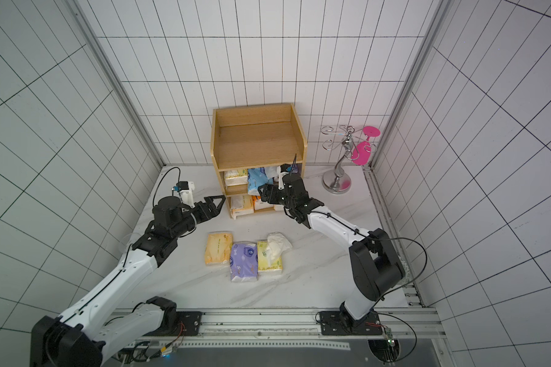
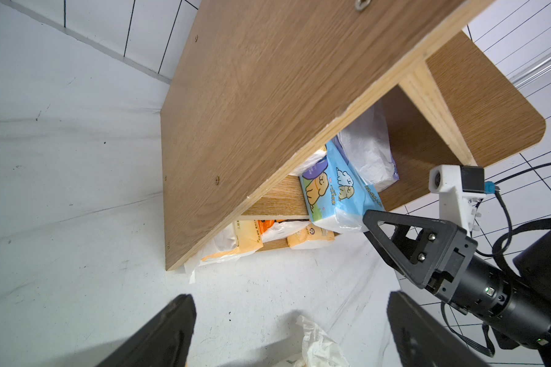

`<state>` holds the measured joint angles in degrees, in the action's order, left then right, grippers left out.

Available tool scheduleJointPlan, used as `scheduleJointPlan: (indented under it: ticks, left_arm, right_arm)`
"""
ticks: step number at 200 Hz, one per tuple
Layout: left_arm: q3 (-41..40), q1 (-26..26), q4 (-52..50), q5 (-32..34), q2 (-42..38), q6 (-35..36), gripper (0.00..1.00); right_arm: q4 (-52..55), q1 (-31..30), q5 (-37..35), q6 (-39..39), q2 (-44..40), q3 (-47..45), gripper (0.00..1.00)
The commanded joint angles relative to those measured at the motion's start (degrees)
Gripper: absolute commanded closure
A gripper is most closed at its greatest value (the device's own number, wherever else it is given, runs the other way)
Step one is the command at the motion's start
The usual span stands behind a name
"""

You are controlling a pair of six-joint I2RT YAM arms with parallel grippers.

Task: Remove the tissue boxes from the shelf
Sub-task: Pick up a box of tissues from the shelf.

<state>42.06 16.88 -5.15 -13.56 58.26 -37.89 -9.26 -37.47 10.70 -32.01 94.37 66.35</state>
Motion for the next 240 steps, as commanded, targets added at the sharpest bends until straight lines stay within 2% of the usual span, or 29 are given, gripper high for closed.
scheduleJointPlan:
  ticks: [1, 9, 28, 42, 53, 92, 125, 208, 240]
  left_arm:
    - [-1.02, 0.17, 0.25, -0.65, -0.08, 0.54, 0.02]
    - [-1.1, 0.17, 0.24, -0.75, -0.16, 0.54, 0.02]
    - [-1.36, 0.17, 0.29, -0.81, -0.41, 0.61, 0.02]
    - [-1.46, 0.17, 0.2, -0.76, -0.44, 0.71, 0.02]
    - [-1.37, 0.17, 0.06, -0.77, -0.49, 0.88, 0.02]
    - [-0.46, 0.21, -1.08, 0.22, -0.96, 1.61, 0.02]
    - [-0.4, 0.22, -1.26, 2.76, -2.45, 1.47, 0.02]
    - [-0.14, 0.21, -4.03, 4.64, -5.76, 0.59, 0.01]
    - [-0.4, 0.17, -4.7, 4.95, -6.74, 0.16, 0.02]
  right_arm:
    - [-6.66, 0.65, -0.31, -1.5, 1.14, 1.75, 0.22]
    - [-7.45, 0.65, -0.73, -1.73, 1.32, 1.55, 0.25]
    - [-8.85, 0.55, -1.18, -2.0, 1.69, 1.29, 0.41]
    - [-10.23, 0.39, -1.47, -2.3, 1.7, 0.83, 0.64]
    - [-10.77, 0.32, -1.67, -2.34, 1.29, 0.55, 0.75]
    - [-6.78, -0.16, 0.54, -0.9, -1.57, 0.11, 1.0]
    - [-1.75, -1.25, 3.24, -0.03, -5.78, -3.09, 1.0]
    - [8.52, -3.74, 3.8, 2.09, -18.41, -14.36, 1.0]
    - [13.87, -4.06, 0.3, 2.22, -24.74, -19.69, 1.0]
